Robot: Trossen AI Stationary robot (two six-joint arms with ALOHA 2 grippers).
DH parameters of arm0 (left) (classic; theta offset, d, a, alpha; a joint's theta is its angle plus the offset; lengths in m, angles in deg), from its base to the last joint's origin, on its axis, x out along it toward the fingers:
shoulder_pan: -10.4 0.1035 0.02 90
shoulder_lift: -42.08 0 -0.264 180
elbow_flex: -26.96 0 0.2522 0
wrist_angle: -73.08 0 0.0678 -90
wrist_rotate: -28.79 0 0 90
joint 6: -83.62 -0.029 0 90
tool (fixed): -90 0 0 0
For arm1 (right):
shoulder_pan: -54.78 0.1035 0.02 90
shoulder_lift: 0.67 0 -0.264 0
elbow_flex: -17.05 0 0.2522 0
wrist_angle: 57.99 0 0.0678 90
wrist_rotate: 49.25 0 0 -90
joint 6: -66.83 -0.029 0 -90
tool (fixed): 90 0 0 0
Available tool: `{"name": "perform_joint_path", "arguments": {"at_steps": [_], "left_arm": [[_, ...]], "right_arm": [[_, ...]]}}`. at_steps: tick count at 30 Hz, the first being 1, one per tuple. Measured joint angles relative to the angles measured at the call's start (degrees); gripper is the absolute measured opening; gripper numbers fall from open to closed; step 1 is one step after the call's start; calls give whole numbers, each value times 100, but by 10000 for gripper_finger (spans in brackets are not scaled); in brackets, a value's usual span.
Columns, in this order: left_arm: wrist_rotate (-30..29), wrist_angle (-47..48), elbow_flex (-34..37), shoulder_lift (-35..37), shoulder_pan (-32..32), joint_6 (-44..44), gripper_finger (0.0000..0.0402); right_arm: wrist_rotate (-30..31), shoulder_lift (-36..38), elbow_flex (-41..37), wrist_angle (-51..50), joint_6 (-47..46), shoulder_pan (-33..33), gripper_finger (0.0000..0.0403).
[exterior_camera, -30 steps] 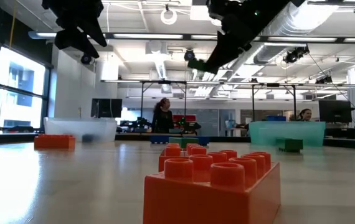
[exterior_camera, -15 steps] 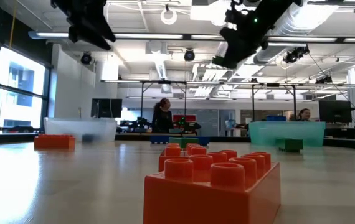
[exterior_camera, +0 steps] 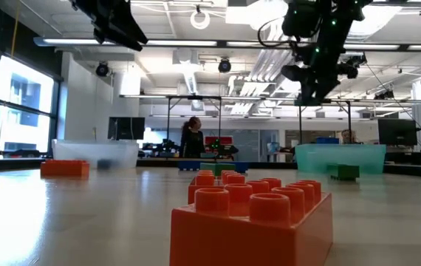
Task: Sort & place blocks by color
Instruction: Put the green game piece into the green bin
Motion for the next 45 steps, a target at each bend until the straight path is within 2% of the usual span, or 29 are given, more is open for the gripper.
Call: {"name": "perform_joint_path", "arguments": {"at_steps": [7, 15, 27, 32, 38, 45], "left_arm": [[0, -4, 0, -46, 223, -163, 227], [295, -8, 0, -443, 458, -476, 227], [1148, -892, 0, -1775, 822, -863, 227], [1613, -1349, 0, -2354, 1014, -841, 227], [1689, -1487, -19, -2874, 1057, -849, 227], [1970, -1450, -610, -3504, 1081, -1184, 227]], "right_arm": [[-770, -204, 0, -431, -645, -549, 112], [-1162, -637, 0, -582, -677, -908, 112], [-1474, -997, 0, -606, -419, -1243, 112], [-1552, -1010, 0, -662, -379, -1454, 123], [-2082, -1010, 0, -693, -9, -1717, 122], [-2381, -1008, 0, -658, 335, -1840, 143]]}}
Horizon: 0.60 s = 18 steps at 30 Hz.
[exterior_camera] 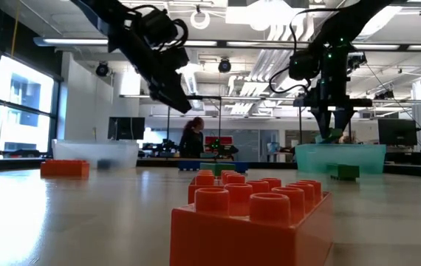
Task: Sort & place blocks by color
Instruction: Put the green game piece into the green bin, then put the blue game piece into the transparent bin
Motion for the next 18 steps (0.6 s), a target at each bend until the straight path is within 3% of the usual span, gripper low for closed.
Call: {"name": "perform_joint_path", "arguments": {"at_steps": [11, 18], "left_arm": [[258, 628, -1170, -987, 377, -333, 227], [259, 1314, -1782, -1555, 611, -381, 227]], "right_arm": [[2, 0, 0, -2, 102, 0, 211], [-6, 0, 0, 108, 102, 0, 220]]}}
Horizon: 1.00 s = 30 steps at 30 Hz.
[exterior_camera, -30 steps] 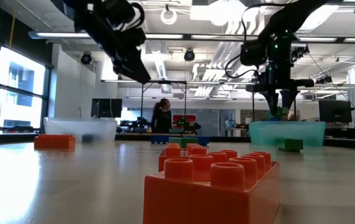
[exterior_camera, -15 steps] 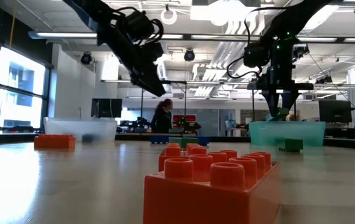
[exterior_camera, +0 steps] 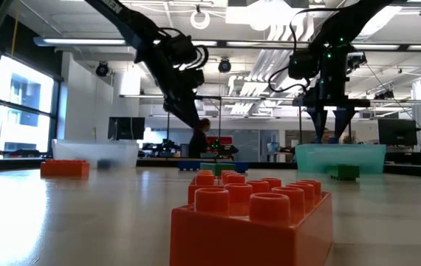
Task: Sort & place blocks by color
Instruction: Put the blue game piece into the transparent bin
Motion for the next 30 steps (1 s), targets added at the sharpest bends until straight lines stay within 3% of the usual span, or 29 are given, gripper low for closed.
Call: {"name": "perform_joint_path", "arguments": {"at_steps": [10, 22, 30], "left_arm": [[3, 415, -327, -491, 67, 9, 227], [131, 473, -333, -808, 97, -1361, 227], [-29, 531, -333, -994, 137, -1457, 227]], "right_arm": [[-197, 0, 0, 210, 1, 2, 220], [-413, 2, 0, 310, -1, 4, 220], [-465, 2, 0, 548, 0, 4, 220]]}}
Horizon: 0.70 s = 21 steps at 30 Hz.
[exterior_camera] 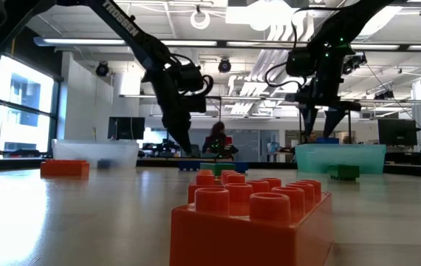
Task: Sort & place blocks by color
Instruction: Put the blue game piece into the transparent bin
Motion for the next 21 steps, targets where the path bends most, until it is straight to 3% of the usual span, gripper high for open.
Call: {"name": "perform_joint_path", "arguments": {"at_steps": [21], "left_arm": [[-132, -191, 0, -475, 0, 350, 227]], "right_arm": [[-170, 0, 0, 233, 195, 1, 220]]}}
